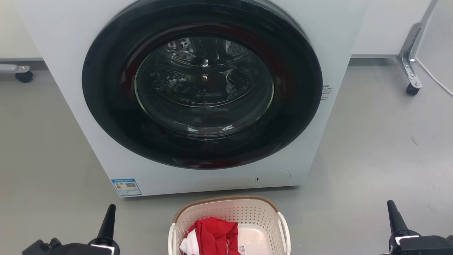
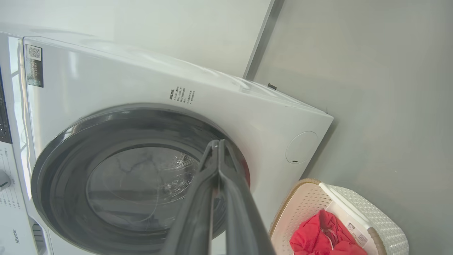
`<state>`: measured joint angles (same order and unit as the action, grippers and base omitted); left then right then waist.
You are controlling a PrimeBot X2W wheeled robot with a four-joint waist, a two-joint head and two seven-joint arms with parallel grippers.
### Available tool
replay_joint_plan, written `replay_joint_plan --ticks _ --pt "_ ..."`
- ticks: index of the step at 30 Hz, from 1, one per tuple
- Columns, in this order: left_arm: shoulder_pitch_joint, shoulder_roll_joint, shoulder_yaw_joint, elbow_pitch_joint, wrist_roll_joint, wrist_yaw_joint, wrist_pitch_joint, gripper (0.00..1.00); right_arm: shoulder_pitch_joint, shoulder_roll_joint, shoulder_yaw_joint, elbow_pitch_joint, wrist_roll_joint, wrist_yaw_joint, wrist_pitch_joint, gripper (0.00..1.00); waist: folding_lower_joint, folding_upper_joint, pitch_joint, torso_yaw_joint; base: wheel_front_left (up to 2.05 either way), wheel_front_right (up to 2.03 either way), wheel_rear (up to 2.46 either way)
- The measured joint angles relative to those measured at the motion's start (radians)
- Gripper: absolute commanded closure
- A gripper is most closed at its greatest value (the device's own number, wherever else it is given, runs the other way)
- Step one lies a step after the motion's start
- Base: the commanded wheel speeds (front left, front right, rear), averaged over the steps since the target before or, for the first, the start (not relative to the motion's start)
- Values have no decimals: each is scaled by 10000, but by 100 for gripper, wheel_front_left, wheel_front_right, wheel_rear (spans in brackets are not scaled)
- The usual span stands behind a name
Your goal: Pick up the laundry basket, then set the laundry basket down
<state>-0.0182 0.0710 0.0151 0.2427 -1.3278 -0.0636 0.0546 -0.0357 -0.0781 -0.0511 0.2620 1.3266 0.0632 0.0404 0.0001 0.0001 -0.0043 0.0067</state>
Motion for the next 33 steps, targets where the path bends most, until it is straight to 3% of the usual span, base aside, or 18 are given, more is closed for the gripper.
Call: replay_joint_plan --ticks 20,33 --pt "-519 -249 740 474 -2518 -523 558 100 -435 322 -784 345 2600 529 669 100 0 0 60 -66 0 0 0" --pt "-616 -284 757 489 -2731 -596 593 100 -565 343 -817 364 2690 558 731 100 0 0 61 -68 0 0 0"
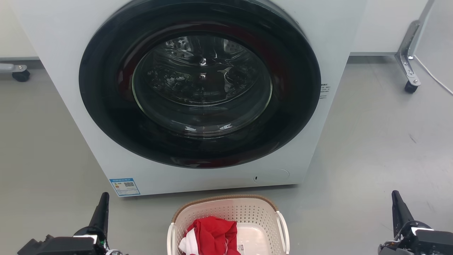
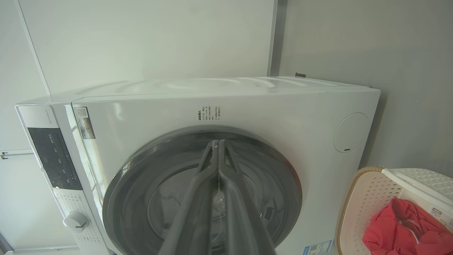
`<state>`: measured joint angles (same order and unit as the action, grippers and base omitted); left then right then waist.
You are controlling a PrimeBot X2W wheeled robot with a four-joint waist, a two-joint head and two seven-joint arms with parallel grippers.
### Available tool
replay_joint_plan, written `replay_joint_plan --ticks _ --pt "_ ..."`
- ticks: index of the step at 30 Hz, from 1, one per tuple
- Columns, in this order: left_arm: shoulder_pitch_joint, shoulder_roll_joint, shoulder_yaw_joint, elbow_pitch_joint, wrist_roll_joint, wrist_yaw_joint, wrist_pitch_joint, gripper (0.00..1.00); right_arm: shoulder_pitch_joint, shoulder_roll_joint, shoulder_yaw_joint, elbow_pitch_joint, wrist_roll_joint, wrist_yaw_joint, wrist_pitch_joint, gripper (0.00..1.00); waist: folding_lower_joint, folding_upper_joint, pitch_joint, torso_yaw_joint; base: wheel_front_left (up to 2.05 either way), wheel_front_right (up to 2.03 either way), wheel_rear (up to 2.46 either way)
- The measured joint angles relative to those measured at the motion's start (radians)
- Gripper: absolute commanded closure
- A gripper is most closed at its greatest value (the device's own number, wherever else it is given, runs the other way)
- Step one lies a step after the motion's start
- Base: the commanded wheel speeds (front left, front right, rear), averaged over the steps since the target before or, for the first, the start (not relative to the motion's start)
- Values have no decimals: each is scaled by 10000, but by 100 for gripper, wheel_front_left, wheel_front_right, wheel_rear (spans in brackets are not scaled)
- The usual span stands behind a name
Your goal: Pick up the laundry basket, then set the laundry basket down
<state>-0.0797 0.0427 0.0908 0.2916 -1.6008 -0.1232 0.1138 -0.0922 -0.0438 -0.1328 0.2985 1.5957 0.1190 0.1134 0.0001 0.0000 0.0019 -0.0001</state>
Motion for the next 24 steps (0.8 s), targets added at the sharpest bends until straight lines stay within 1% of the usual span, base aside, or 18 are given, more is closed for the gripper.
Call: replay_joint_plan --ticks 24 --pt "0 -2 0 8 0 -2 0 100 0 0 2 0 2 2 0 100 0 0 -1 1 0 0 0"
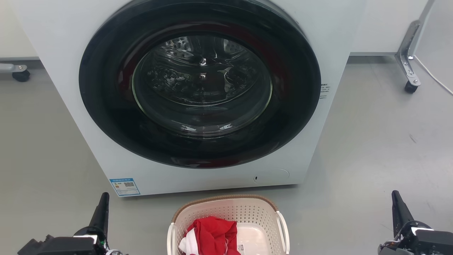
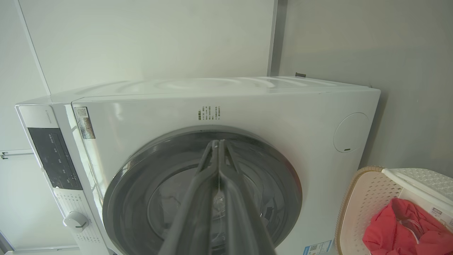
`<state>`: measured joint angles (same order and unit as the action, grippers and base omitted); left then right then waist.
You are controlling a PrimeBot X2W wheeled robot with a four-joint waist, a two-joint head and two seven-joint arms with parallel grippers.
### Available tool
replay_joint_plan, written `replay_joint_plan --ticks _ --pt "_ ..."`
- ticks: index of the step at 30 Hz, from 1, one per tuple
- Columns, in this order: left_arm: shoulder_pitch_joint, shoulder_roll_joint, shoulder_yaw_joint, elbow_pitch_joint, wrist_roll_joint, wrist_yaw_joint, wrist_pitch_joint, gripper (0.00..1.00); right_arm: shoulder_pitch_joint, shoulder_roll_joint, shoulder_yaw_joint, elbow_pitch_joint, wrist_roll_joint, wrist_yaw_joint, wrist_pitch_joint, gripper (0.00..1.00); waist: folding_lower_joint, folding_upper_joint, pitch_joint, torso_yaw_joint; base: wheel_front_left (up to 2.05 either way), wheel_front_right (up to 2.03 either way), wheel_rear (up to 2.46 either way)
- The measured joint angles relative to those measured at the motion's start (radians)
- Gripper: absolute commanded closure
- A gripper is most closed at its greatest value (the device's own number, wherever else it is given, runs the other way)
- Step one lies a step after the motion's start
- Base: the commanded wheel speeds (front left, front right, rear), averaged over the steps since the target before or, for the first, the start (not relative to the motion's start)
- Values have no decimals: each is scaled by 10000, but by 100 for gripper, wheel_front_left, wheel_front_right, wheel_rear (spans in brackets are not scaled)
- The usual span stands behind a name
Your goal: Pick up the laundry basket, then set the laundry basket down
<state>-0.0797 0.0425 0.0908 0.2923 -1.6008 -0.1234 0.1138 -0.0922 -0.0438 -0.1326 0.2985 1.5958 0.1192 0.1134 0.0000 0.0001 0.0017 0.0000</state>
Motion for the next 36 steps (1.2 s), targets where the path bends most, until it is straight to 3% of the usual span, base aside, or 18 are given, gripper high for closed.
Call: replay_joint_plan --ticks 36 --pt "0 0 0 12 0 0 0 100 0 0 0 0 6 0 -2 100 0 0 0 0 0 0 0"
